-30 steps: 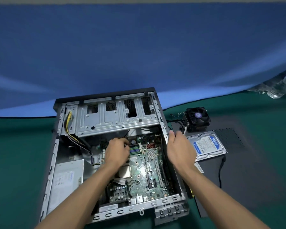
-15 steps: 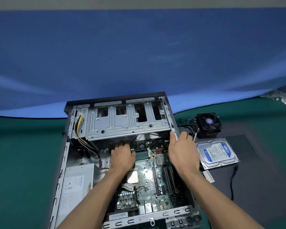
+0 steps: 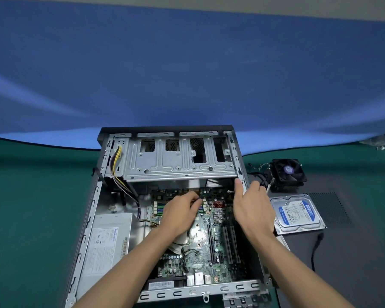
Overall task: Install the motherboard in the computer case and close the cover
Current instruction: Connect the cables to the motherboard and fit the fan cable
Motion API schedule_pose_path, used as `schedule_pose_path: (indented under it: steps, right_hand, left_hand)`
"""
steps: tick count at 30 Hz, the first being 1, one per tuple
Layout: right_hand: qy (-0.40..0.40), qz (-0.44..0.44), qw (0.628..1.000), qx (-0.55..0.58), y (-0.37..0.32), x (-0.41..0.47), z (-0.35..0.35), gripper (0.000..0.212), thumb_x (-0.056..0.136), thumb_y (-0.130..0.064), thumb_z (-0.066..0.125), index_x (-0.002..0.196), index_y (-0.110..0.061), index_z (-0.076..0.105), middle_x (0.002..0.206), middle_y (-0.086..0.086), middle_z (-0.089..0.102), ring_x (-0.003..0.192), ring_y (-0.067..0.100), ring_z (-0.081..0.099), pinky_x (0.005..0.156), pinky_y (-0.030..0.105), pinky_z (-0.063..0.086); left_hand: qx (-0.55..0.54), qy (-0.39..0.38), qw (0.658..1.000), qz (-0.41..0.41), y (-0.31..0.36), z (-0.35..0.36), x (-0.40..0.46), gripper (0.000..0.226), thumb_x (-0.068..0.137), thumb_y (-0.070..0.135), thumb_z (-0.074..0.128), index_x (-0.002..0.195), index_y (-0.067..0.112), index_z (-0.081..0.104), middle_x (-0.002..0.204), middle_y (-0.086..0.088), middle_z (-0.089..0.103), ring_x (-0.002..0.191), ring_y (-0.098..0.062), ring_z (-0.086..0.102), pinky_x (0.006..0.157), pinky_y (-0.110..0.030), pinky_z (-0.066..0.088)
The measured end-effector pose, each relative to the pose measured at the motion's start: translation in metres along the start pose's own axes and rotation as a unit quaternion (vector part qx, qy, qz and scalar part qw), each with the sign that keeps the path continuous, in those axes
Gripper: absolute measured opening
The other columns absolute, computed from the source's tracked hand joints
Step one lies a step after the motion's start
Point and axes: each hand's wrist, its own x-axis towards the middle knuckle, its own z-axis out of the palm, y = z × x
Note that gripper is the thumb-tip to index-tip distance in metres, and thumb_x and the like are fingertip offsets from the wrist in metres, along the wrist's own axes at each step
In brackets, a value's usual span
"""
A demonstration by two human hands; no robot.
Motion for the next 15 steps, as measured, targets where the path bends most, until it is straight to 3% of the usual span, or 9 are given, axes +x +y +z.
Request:
schedule_pose_path:
  steps: [5, 9, 12, 15]
  right_hand:
    - [0.096, -0.094, 0.991, -0.015, -0.003, -0.013, -0.004, 0.041, 0.093, -0.033, 0.052, 0.125, -0.007, 0.049, 0.12, 0.011, 0.051, 0.109, 0.026, 0.044, 0.09, 0.039, 0.038]
    - [0.144, -0.247, 0.958, -0.004, -0.009, -0.024, -0.001, 0.015, 0.081, -0.016, 0.068, 0.095, -0.01, 0.066, 0.098, 0.007, 0.059, 0.094, 0.025, 0.051, 0.082, 0.039, 0.04]
    - [0.057, -0.27, 0.961, 0.026, -0.019, -0.032, 0.002, 0.008, 0.09, -0.024, 0.058, 0.085, -0.019, 0.064, 0.086, -0.005, 0.059, 0.087, 0.016, 0.048, 0.073, 0.029, 0.036]
    - [-0.137, -0.211, 0.962, 0.105, -0.031, -0.04, 0.013, 0.022, 0.094, -0.04, 0.051, 0.074, -0.031, 0.055, 0.067, -0.012, 0.058, 0.064, 0.004, 0.053, 0.055, 0.021, 0.035]
  left_hand:
    - [-0.07, -0.037, 0.991, -0.104, -0.014, -0.012, -0.015, 0.012, 0.094, 0.02, 0.052, 0.101, 0.021, 0.061, 0.065, 0.003, 0.06, 0.053, -0.013, 0.047, 0.054, -0.024, 0.037]
    - [-0.304, -0.033, 0.938, -0.162, -0.012, -0.027, -0.02, 0.021, 0.092, 0.003, 0.046, 0.093, 0.009, 0.065, 0.057, -0.002, 0.058, 0.041, -0.007, 0.047, 0.041, -0.019, 0.038]
    - [-0.396, -0.041, 0.899, -0.182, -0.008, -0.034, -0.024, 0.027, 0.091, 0.004, 0.04, 0.096, 0.011, 0.065, 0.058, -0.007, 0.062, 0.035, -0.01, 0.037, 0.032, -0.02, 0.03]
    - [-0.446, -0.041, 0.87, -0.206, -0.004, -0.037, -0.028, 0.034, 0.086, 0.003, 0.034, 0.1, 0.006, 0.064, 0.065, -0.011, 0.064, 0.037, -0.013, 0.037, 0.035, -0.02, 0.03]
